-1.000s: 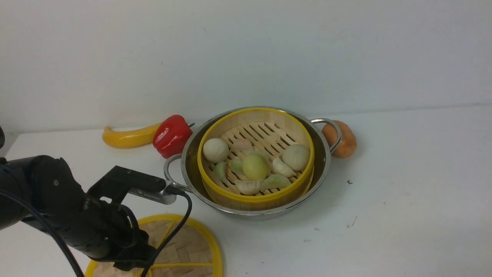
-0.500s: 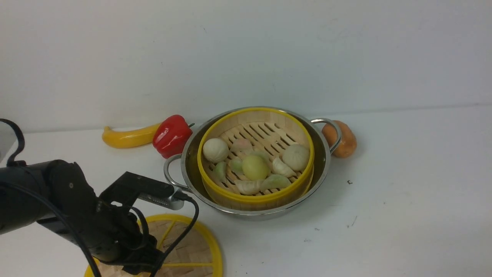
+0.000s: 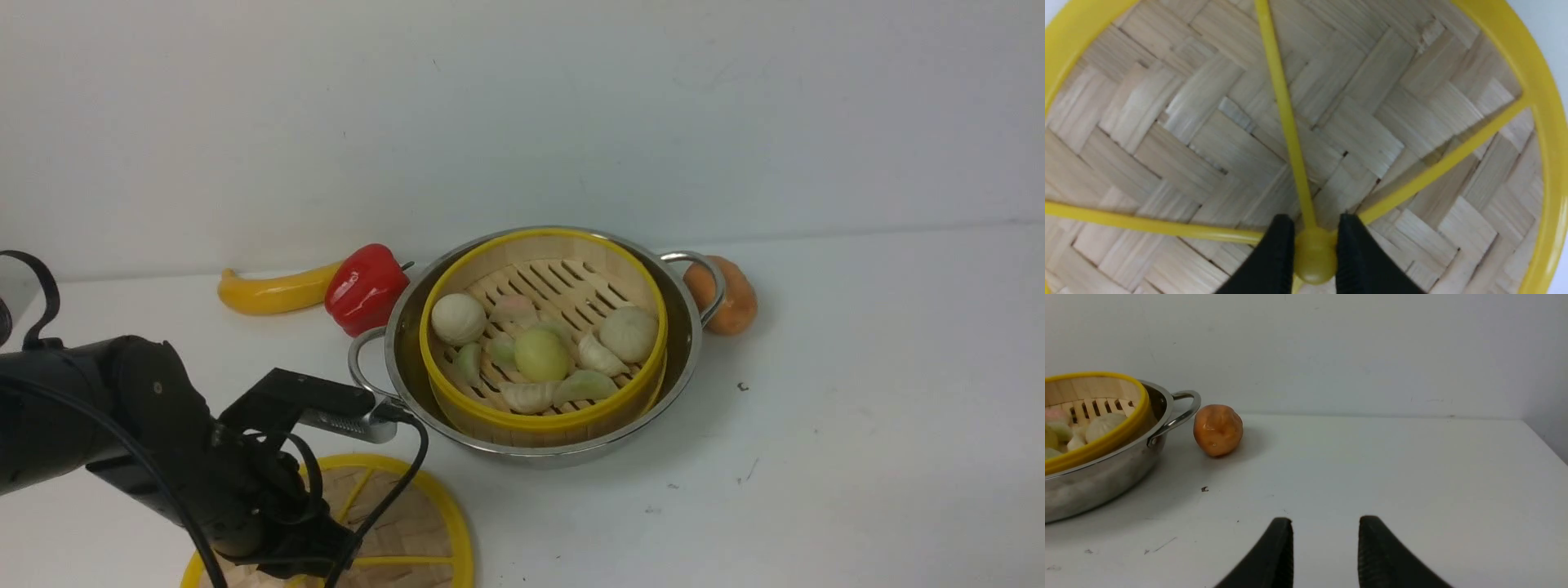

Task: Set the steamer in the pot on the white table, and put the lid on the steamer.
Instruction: 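Grasp the bamboo steamer lid lying on the table by its centre knob, then place the yellow bamboo steamer lid onto the steamer in the pot with the left gripper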

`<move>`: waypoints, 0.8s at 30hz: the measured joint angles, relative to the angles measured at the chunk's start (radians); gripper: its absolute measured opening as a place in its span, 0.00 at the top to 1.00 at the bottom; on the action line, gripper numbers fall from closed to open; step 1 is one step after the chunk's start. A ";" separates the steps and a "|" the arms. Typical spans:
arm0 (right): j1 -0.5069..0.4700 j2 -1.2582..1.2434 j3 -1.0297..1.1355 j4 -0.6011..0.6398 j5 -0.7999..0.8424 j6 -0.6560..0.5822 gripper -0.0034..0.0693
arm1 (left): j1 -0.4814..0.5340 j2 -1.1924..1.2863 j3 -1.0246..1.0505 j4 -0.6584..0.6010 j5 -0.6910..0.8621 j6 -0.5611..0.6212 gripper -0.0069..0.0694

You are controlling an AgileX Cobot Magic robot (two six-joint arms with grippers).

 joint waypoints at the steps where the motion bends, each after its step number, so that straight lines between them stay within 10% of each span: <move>1: 0.000 0.000 0.000 0.000 0.000 0.000 0.62 | 0.000 -0.003 -0.001 -0.001 0.003 0.000 0.76; 24: 0.014 0.000 0.000 0.000 -0.001 0.000 0.62 | 0.000 -0.109 -0.467 0.196 0.534 -0.117 0.76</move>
